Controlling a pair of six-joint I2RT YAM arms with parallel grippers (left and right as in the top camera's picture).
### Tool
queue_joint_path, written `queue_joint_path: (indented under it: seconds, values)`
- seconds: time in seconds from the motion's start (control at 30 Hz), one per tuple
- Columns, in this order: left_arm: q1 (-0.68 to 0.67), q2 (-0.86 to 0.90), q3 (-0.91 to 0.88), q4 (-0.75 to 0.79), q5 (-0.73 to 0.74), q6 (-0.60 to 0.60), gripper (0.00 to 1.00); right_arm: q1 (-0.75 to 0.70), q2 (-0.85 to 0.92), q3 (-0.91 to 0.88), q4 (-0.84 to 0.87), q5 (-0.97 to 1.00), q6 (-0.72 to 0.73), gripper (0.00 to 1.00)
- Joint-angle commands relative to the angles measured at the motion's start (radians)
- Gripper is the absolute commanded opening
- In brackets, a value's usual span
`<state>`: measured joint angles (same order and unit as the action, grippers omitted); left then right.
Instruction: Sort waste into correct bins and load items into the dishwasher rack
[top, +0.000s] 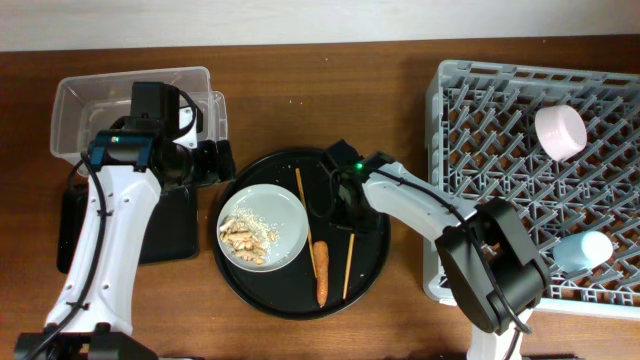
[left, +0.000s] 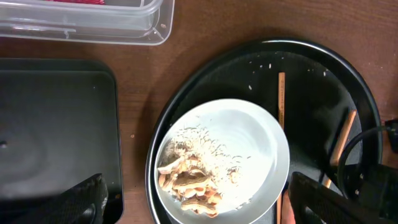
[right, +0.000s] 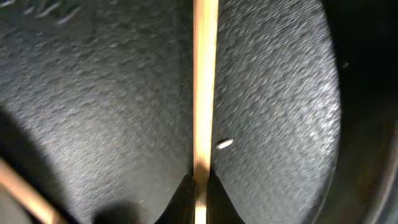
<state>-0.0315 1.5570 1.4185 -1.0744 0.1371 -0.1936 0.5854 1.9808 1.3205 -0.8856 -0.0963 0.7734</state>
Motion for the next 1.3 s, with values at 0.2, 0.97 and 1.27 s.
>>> queue_joint_path:
  seconds: [0.2,0.97,1.27]
  values:
    - [0.002,-0.022,0.003,-0.001,-0.007,0.009,0.93,-0.14,-0.307,0.2,-0.172,0.105,-0.33,0.04]
    - [0.002,-0.022,0.002,-0.026,-0.003,0.008,0.92,-0.538,-0.389,-0.041,-0.134,0.085,-0.62,0.43]
    - [-0.087,-0.021,-0.056,-0.034,-0.014,0.008,0.92,-0.328,-0.507,0.042,-0.244,-0.21,-0.654,0.44]
